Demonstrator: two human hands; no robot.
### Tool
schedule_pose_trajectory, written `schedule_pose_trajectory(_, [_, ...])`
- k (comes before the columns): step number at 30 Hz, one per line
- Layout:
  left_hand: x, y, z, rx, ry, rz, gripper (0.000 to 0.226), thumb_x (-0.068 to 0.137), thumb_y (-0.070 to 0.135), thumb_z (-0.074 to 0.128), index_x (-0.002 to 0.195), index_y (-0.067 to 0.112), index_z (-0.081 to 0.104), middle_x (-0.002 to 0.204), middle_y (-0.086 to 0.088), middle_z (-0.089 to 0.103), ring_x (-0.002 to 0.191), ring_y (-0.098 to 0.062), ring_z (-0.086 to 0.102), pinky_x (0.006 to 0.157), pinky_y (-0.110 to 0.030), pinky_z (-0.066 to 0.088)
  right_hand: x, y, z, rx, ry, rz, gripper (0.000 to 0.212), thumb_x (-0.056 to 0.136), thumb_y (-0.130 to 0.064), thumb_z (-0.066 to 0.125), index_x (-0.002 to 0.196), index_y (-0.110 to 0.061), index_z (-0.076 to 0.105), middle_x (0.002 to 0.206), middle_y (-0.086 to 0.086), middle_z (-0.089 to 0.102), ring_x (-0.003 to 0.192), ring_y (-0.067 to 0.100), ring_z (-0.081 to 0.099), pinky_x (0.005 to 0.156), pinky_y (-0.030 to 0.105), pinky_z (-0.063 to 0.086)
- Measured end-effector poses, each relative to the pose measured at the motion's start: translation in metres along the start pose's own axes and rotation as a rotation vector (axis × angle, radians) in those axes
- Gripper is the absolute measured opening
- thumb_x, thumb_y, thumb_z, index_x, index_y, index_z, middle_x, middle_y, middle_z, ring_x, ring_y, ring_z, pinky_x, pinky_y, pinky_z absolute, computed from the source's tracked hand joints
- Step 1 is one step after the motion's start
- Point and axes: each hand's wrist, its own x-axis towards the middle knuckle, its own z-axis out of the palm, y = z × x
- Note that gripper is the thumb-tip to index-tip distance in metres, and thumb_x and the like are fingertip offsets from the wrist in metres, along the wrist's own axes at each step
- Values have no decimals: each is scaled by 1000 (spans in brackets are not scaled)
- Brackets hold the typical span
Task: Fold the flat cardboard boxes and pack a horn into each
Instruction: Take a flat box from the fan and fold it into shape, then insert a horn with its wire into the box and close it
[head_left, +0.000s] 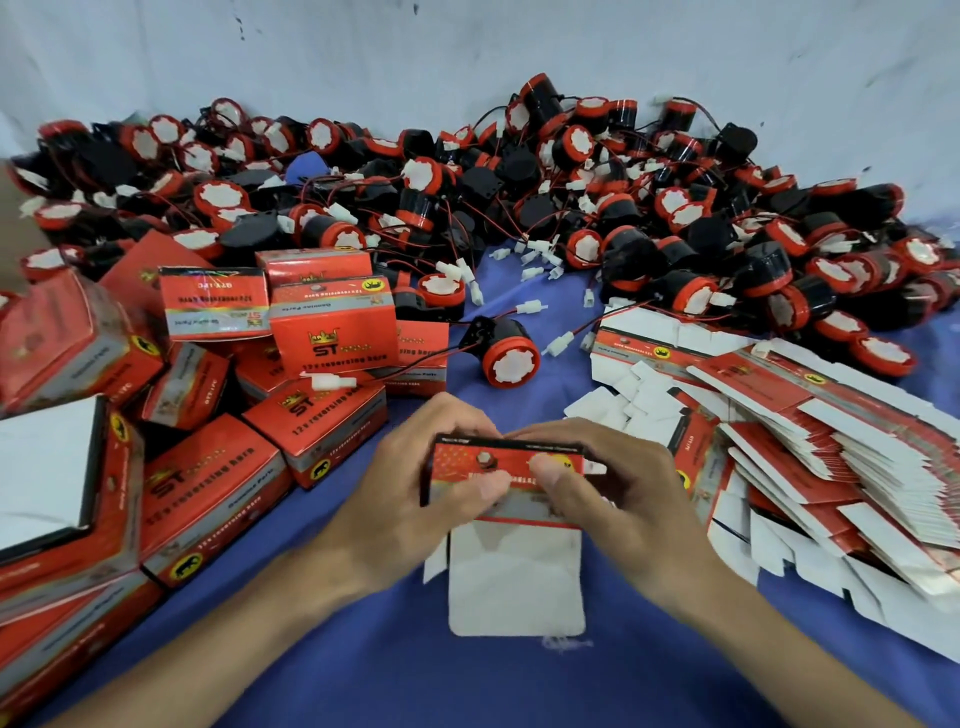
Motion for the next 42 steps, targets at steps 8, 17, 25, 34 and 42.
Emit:
schedule_pose_trajectory(8, [2, 4, 1, 31, 132, -12, 38, 76, 46, 66, 94, 13, 64, 93, 7, 63, 86, -15, 64, 70, -27, 52, 4, 2, 12, 137, 104, 25, 26, 91, -40, 49, 98, -21, 64, 97, -9, 67, 90, 7, 66, 69, 11, 49])
schedule_pose_trajectory(17, [9, 0, -12, -33, 187, -230, 24, 83, 35, 57, 95, 18, 69, 87, 6, 70, 83, -8, 64, 74, -24, 49, 43, -6, -7, -92, -284, 139, 57, 76, -46, 64, 129, -46, 45, 122, -13, 62, 109, 1, 59, 87, 19, 49])
schedule_pose_trajectory(25, [13, -5, -19, -336, 33, -361, 58, 69, 31, 71, 122, 45, 50, 112, 22, 66, 106, 3, 60, 87, -16, 50, 108, 2, -16, -89, -41, 230, 50, 92, -64, 37, 103, -28, 69, 105, -11, 70, 103, 10, 64, 86, 25, 49])
schedule_pose_trajectory(34, [12, -12, -21, -186, 194, -346, 67, 56, 35, 84, 116, 34, 53, 110, 11, 67, 100, 0, 64, 81, -19, 54, 142, 39, -1, -472, -156, 696, 48, 79, -57, 64, 73, -11, 51, 68, -1, 46, 57, 11, 42, 51, 20, 35])
schedule_pose_trajectory(42, [12, -6, -14, -148, 233, -314, 73, 50, 39, 91, 113, 36, 54, 107, 24, 65, 104, 5, 60, 89, -19, 50, 135, 18, -16, -2, 253, 333, 39, 81, -27, 75, 108, -20, 47, 94, -6, 60, 97, 18, 61, 89, 44, 52])
